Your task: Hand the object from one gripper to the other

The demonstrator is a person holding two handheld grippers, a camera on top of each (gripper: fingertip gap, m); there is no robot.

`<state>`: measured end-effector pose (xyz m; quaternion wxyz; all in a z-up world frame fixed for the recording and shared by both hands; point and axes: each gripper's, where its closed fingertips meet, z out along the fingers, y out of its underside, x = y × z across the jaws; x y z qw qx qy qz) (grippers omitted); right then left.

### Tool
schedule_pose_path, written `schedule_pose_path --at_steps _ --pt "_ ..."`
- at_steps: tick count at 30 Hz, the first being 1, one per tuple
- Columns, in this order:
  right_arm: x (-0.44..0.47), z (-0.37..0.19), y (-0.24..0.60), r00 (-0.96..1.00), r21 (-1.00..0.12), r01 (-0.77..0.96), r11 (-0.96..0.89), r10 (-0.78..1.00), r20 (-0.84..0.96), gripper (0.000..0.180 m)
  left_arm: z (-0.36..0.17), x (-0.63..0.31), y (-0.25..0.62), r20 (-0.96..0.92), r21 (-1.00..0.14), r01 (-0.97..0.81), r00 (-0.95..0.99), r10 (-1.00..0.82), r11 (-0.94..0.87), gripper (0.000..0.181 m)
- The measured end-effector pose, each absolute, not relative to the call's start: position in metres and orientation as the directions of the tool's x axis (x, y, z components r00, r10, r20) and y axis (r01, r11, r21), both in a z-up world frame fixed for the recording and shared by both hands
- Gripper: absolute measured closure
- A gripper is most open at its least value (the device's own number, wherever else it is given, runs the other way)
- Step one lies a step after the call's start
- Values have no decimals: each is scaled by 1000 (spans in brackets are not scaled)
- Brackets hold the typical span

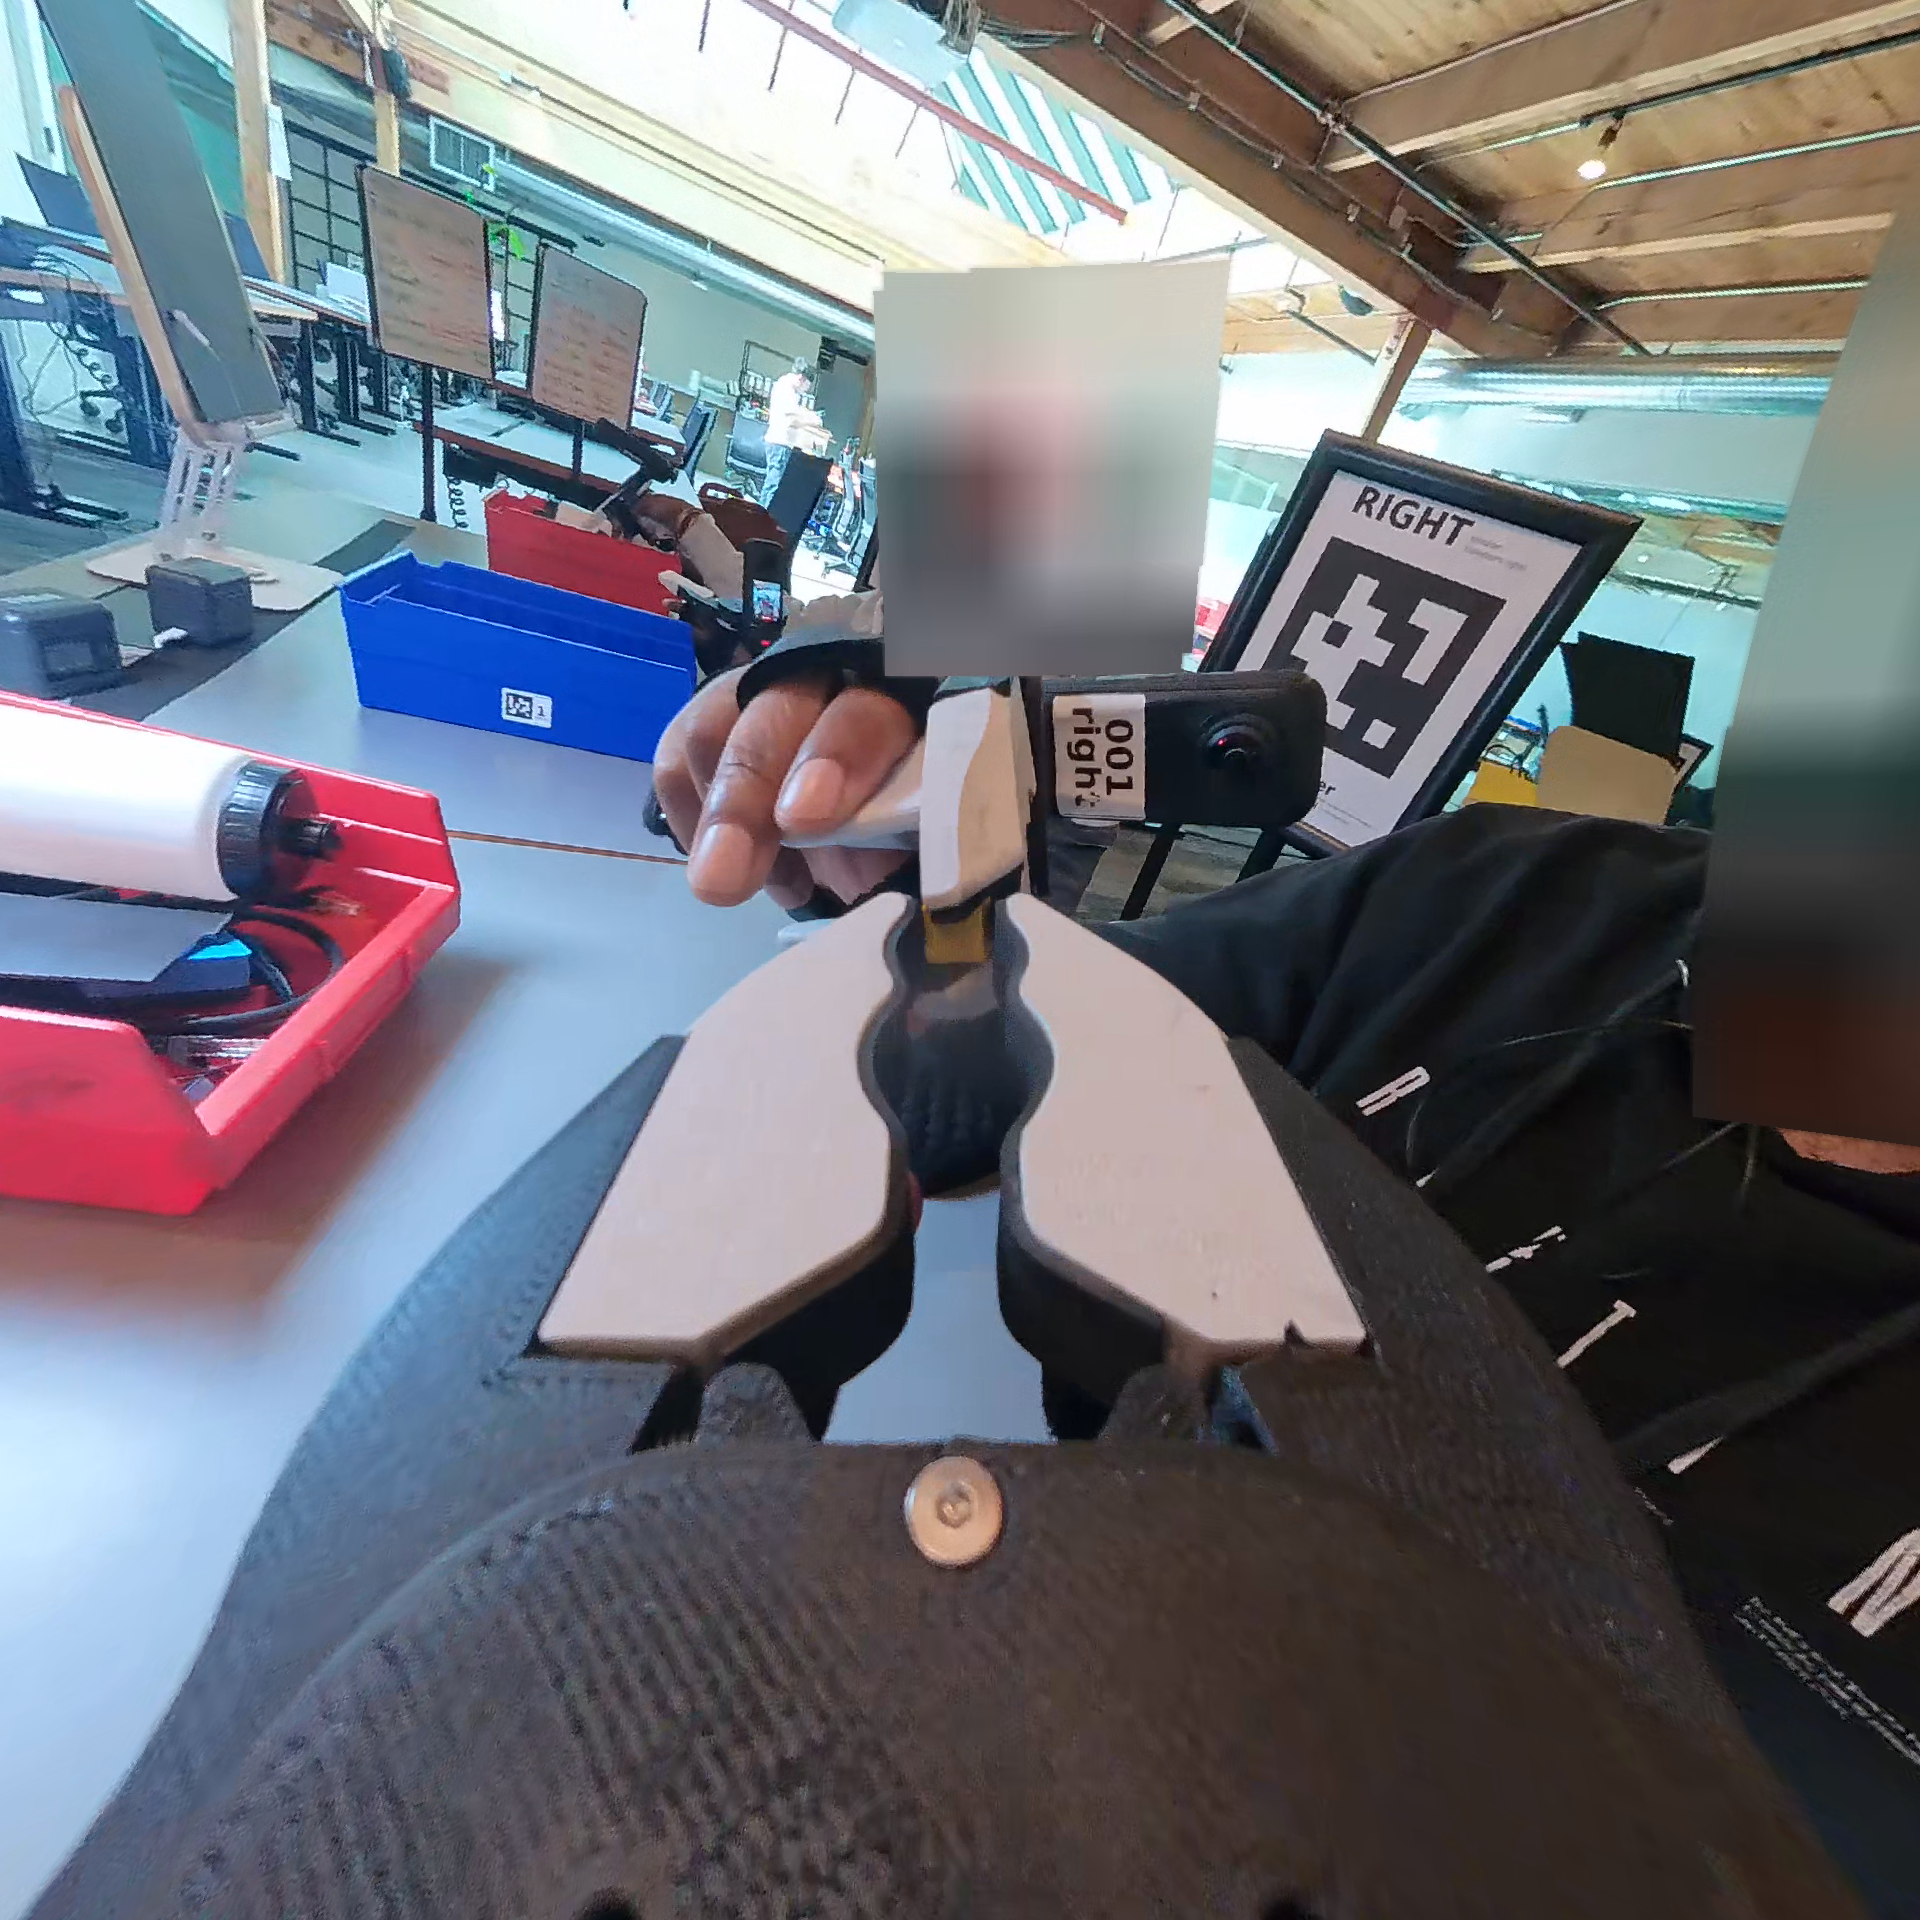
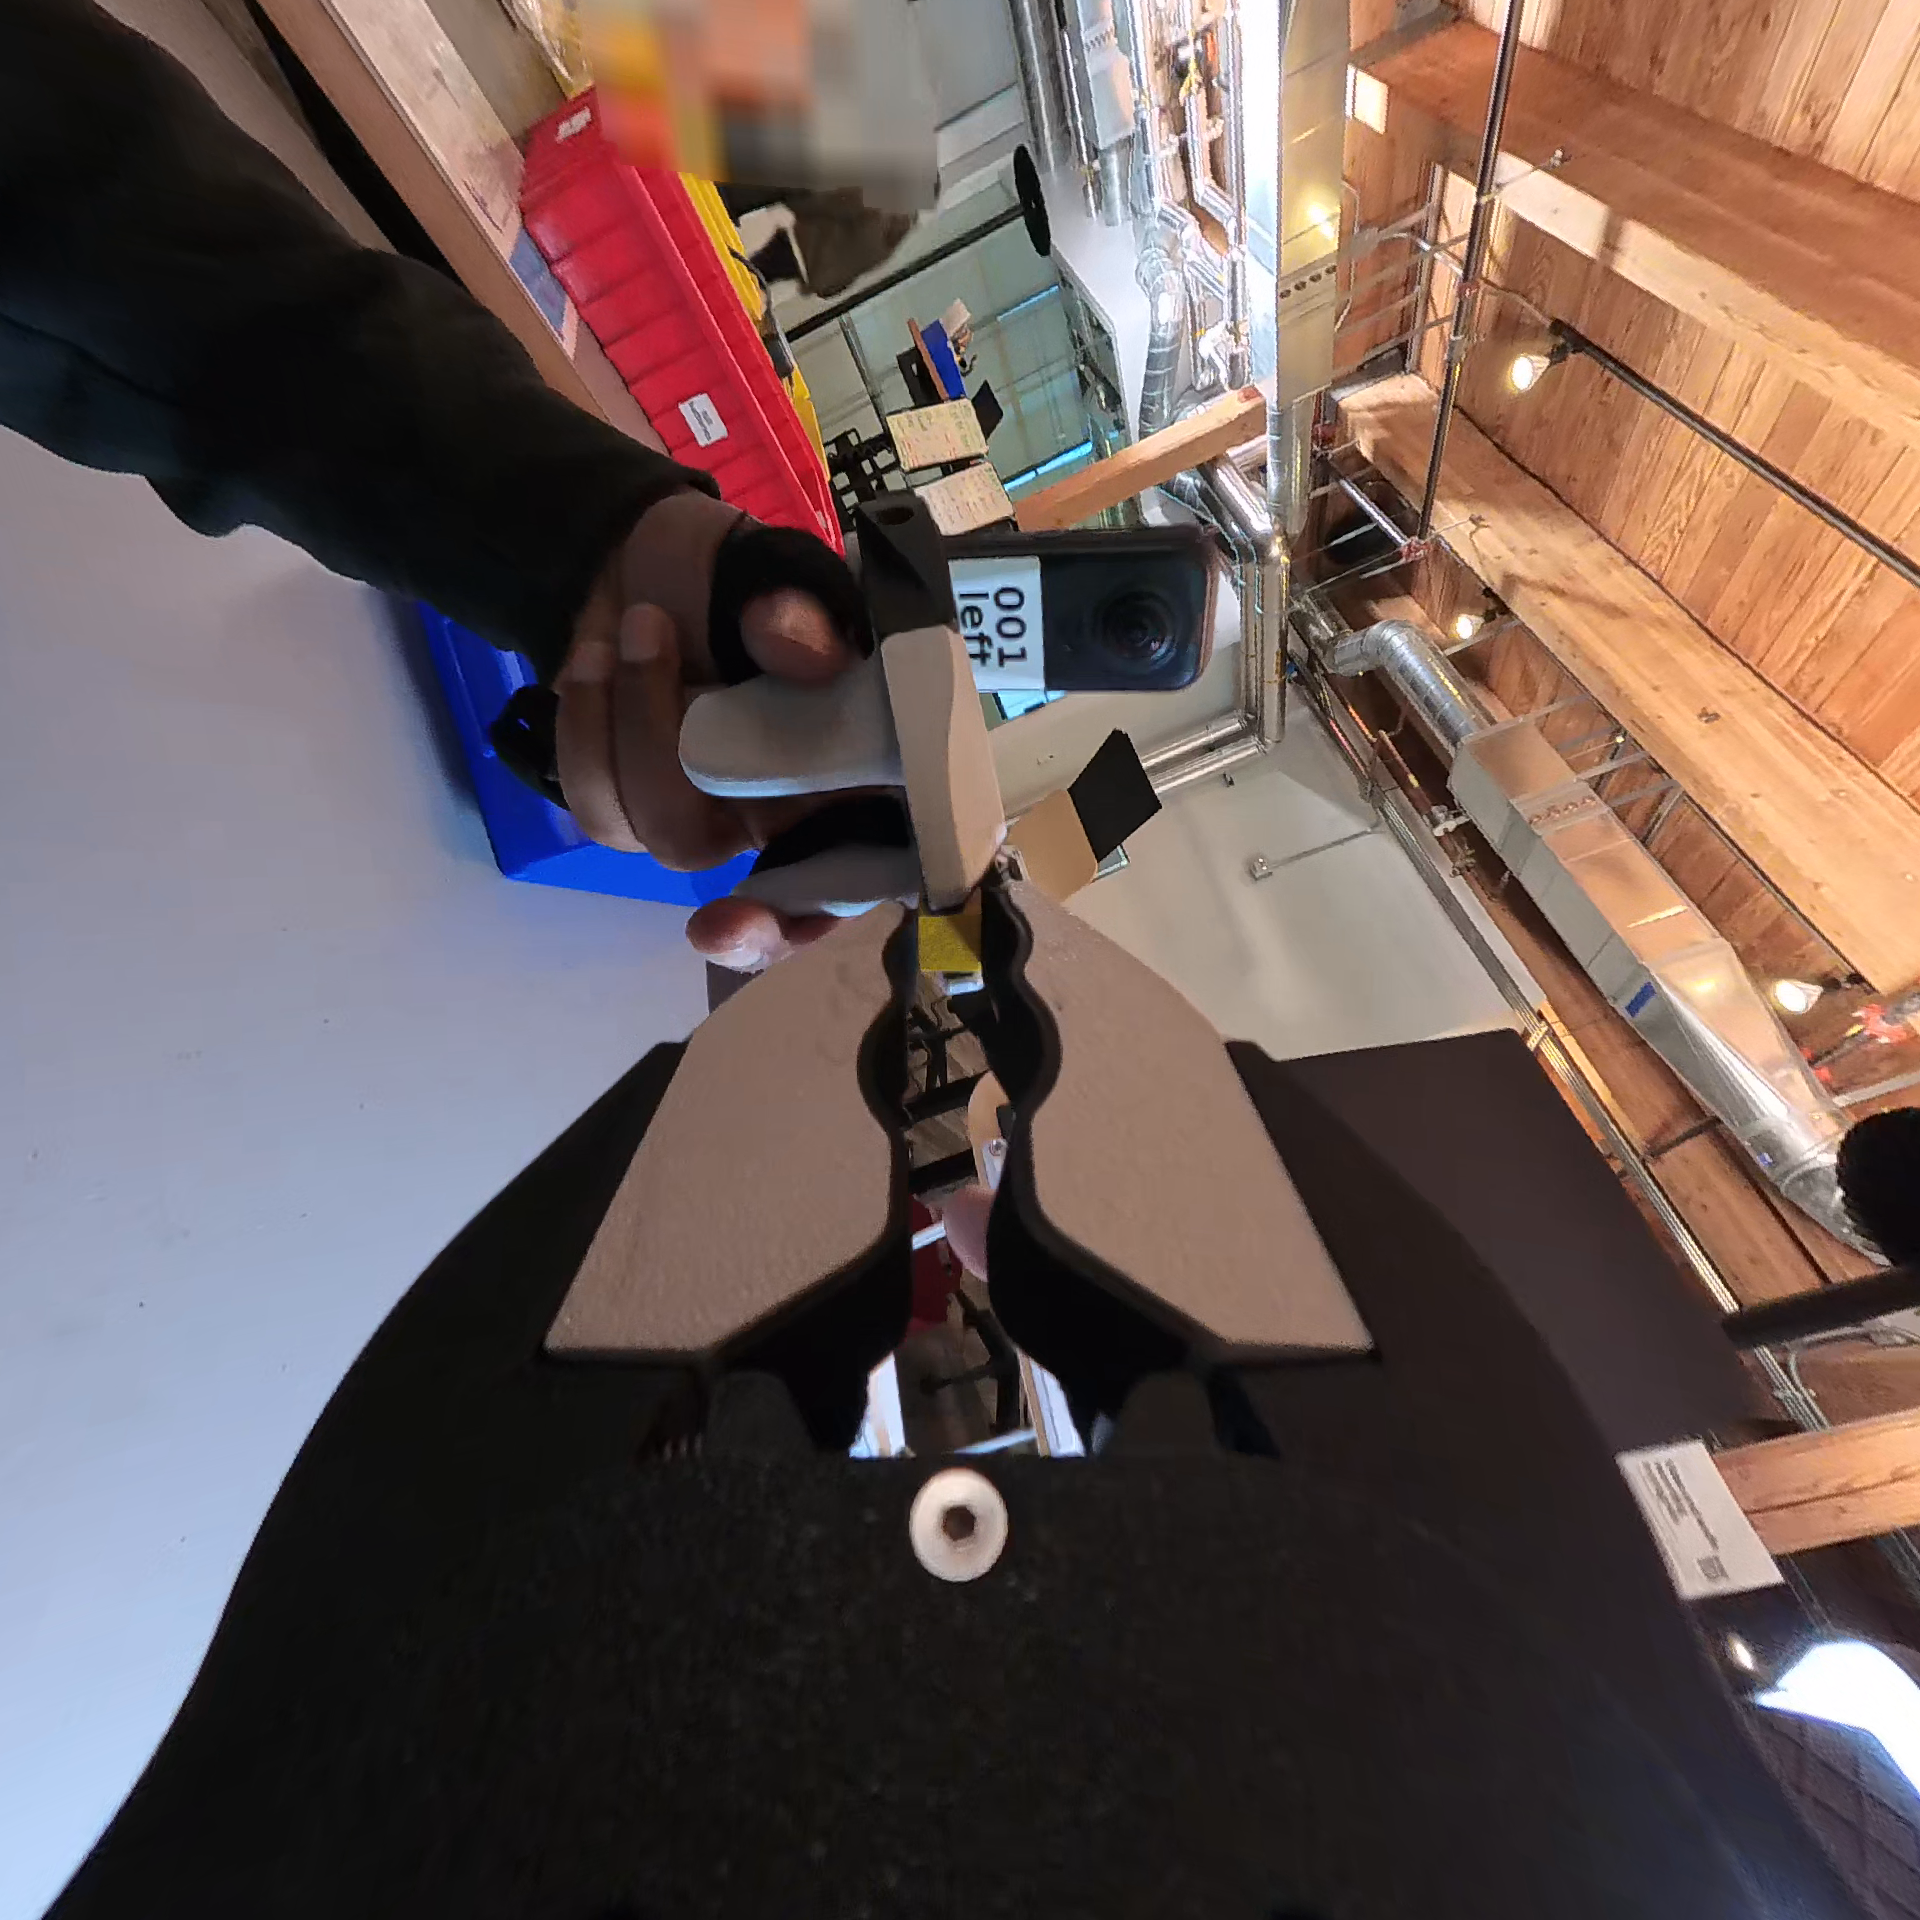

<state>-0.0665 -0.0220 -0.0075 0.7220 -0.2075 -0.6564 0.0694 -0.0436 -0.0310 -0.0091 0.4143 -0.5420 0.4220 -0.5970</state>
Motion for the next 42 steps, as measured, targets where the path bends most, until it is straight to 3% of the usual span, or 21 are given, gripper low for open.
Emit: schedule_pose_path --at_steps 2,5,8,10,13,19,25,36,39,42 --pt "-67 -7 -18 140 -423 185 887 402 905 167 -9 -45 -26 252 -967 36 -25 -967 -253 169" --pt "-61 -5 -10 122 -631 158 760 619 776 152 -5 -53 -13 60 -998 35 133 -989 -56 169" --pt "-50 9 -1 104 -875 40 482 869 483 149 8 -68 0 -228 -971 -11 352 -908 240 169" --pt "-47 14 1 35 -971 -17 240 970 239 149 16 -76 6 -423 -898 -102 471 -774 429 170" --pt "-46 19 1 -67 -998 -58 -25 998 -21 148 19 -82 14 -655 -735 -299 547 -521 609 169" --pt "-59 2 1 -102 -977 31 -210 972 -212 144 6 -66 13 -889 -388 -535 433 -151 750 170" --pt "-66 -10 12 8 -987 69 -148 989 -148 154 -8 -58 20 -953 -177 -675 300 47 716 170" --pt "-71 -20 32 296 -970 203 135 936 192 169 -16 -61 34 -970 -58 -795 186 153 604 170" --pt "-68 -21 38 327 -954 229 195 907 264 169 -19 -62 38 -967 -162 -772 247 56 615 168" --pt "-63 -11 32 258 -936 166 310 902 345 169 -20 -64 39 -854 -512 -604 435 -285 612 160"
